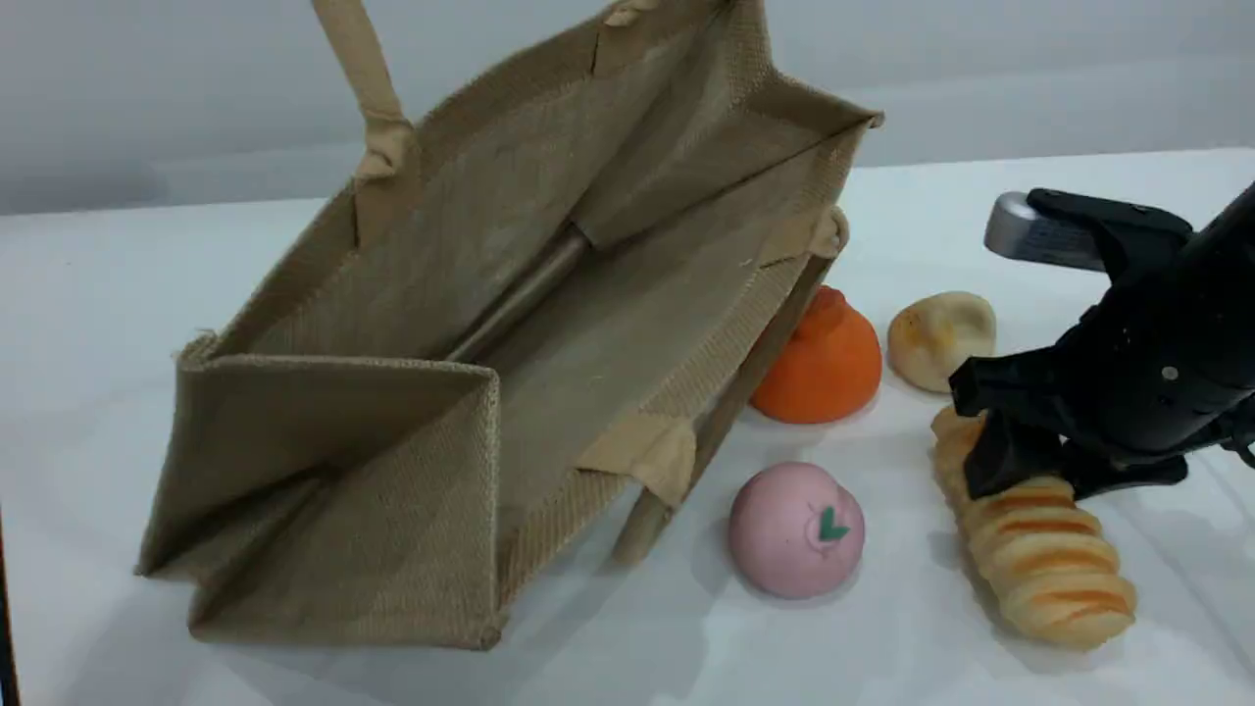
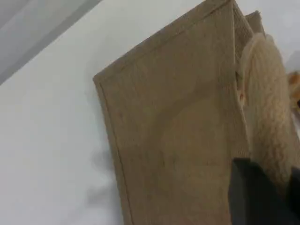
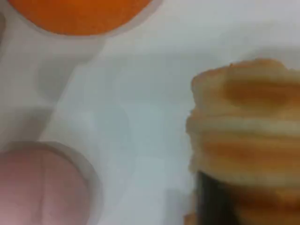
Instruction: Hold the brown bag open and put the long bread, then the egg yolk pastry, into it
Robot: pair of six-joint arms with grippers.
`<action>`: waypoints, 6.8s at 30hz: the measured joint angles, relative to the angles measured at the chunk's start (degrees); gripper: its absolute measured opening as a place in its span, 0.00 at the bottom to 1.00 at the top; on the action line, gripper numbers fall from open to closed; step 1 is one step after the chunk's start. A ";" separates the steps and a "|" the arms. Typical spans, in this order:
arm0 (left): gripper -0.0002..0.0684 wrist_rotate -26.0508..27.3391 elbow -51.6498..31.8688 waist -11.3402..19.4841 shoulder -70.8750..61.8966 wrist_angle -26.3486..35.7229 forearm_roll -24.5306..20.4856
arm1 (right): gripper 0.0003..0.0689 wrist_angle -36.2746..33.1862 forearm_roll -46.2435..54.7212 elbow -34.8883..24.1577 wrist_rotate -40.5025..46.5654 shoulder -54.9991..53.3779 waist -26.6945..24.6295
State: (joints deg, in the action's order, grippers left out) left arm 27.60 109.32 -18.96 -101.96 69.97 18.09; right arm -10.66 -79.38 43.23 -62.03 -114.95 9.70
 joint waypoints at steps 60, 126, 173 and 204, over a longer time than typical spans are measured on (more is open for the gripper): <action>0.13 0.06 0.00 -0.17 -0.05 -0.14 2.01 | 0.14 -22.70 -11.97 25.21 -2.43 0.05 13.90; 0.13 0.47 0.00 -0.17 -0.05 0.02 1.42 | 0.74 -21.77 41.44 24.64 31.66 4.42 -0.69; 0.13 -0.28 0.00 -0.17 -0.05 0.02 1.53 | 0.02 -9.40 40.50 24.64 29.94 -9.03 -4.07; 0.13 -0.67 -0.05 -0.17 -0.05 0.02 1.53 | 0.74 1.58 36.81 24.64 30.41 -9.08 -4.20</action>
State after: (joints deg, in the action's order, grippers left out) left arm 26.93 109.26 -19.13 -102.02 69.98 19.62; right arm -9.08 -42.58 67.87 -31.63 -124.03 5.50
